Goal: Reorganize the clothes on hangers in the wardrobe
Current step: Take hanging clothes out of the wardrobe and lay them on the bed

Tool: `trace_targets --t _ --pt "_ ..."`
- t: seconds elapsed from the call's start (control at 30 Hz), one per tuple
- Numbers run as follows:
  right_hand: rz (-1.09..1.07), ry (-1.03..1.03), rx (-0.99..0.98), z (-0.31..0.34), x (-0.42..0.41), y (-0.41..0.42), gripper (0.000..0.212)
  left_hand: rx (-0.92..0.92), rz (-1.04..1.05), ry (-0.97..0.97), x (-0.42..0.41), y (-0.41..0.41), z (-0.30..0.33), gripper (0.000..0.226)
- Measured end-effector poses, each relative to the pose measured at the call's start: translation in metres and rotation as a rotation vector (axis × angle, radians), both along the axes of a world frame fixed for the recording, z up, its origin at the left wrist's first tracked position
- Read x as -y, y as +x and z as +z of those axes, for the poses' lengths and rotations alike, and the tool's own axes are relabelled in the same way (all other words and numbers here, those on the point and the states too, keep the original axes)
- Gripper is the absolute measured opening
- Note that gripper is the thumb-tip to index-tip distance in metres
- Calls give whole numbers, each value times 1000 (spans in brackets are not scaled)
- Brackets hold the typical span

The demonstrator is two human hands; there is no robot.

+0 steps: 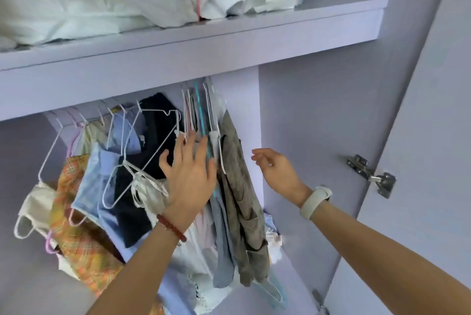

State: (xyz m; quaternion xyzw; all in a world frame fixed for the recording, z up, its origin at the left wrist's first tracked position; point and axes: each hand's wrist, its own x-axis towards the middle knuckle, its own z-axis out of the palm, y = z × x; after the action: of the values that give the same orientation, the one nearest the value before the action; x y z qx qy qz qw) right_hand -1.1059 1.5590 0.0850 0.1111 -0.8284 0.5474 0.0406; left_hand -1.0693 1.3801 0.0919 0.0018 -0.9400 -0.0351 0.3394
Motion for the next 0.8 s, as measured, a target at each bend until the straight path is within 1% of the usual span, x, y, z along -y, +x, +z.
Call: trace_targets --t 0.07,0.17,0.2,0.23,0.3,0.33,0.4,0.43,0.5,0.57,0.67,0.8 --pt "78 -173 142 23 28 -17 25 124 8 62 13 -6 -6 54" --pt "213 -431 431 44 56 -33 19 241 -30 137 21 -13 -22 51" --pt "243 -480 500 48 61 -37 15 254 -47 165 22 -14 -25 50" --pt "241 -512 554 51 64 -42 15 258 -60 192 21 -15 -27 51" --pt "160 -525 611 54 66 -52 22 238 -72 220 19 -16 -26 51" --pt "89 -483 578 54 67 -57 23 228 -73 221 18 -16 -25 51" --pt "-66 -342 435 53 64 -67 20 221 -75 232 15 -17 -25 50" --pt "-136 -302 353 51 61 -70 22 222 -74 243 14 -17 -25 50" --pt "-224 -295 233 46 52 -76 27 218 -56 248 11 -18 -26 49" --pt "-239 -294 160 42 41 -79 25 211 -32 231 7 -21 -26 53" --pt "-240 -289 110 43 33 -81 25 204 -41 252 -1 -23 -25 61" --pt "-263 -304 82 38 23 -81 38 180 -38 249 -10 -24 -22 57"
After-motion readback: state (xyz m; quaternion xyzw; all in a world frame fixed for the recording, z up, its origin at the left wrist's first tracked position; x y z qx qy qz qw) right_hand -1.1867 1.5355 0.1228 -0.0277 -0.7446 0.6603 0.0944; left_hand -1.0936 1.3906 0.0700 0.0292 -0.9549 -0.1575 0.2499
